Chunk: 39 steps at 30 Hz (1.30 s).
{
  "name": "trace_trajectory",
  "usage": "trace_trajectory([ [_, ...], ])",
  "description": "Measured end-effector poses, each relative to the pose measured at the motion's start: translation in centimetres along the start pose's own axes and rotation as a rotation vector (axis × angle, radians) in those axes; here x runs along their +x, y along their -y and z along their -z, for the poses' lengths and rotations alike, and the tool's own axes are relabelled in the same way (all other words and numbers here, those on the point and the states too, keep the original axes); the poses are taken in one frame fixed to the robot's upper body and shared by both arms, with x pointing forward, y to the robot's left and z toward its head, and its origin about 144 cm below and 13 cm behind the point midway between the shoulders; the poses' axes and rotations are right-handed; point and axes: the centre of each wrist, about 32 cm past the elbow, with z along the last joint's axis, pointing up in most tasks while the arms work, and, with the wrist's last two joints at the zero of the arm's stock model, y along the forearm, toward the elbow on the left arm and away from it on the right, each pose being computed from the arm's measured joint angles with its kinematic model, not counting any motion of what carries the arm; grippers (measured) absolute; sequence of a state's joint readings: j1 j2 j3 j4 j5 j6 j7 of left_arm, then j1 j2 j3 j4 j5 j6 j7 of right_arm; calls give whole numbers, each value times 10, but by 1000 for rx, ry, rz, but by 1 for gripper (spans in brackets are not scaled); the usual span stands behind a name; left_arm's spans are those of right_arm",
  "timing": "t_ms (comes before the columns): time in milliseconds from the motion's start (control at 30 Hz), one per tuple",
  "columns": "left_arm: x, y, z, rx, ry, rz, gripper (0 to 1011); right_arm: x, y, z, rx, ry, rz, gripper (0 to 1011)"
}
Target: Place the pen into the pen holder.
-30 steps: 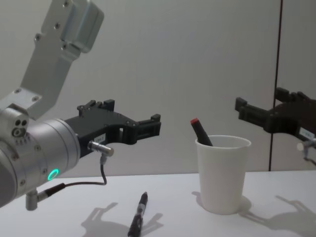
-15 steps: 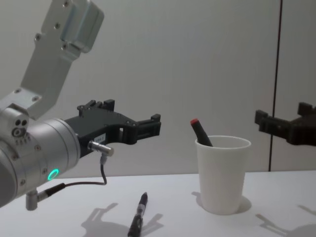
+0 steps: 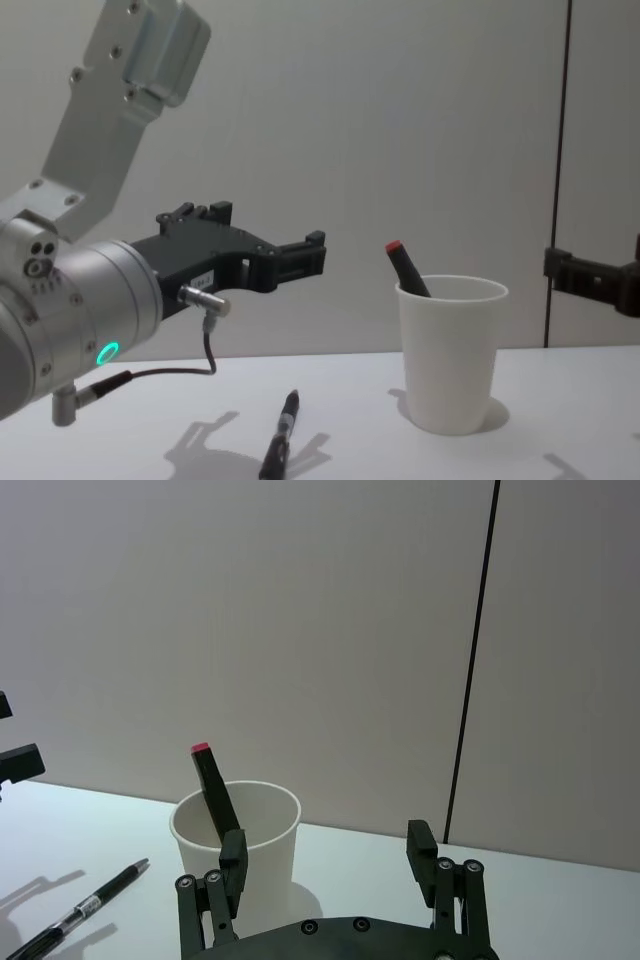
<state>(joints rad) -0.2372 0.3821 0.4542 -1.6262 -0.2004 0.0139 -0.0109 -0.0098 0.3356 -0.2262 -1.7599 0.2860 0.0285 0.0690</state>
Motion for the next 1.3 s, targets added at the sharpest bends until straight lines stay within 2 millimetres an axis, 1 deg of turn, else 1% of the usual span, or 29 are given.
trace_trajectory([
  [667,2,-2,0,17,-26,11,1001,-1,1,-1,-4,-2,1,1002],
  [1000,5,-16,-1,58,-57,21,1001,-1,1,-1,-4,-2,1,1002],
  [1300,6,-36,-2,115,-83,25,1001,-1,1,-1,-4,-1,0,1002],
])
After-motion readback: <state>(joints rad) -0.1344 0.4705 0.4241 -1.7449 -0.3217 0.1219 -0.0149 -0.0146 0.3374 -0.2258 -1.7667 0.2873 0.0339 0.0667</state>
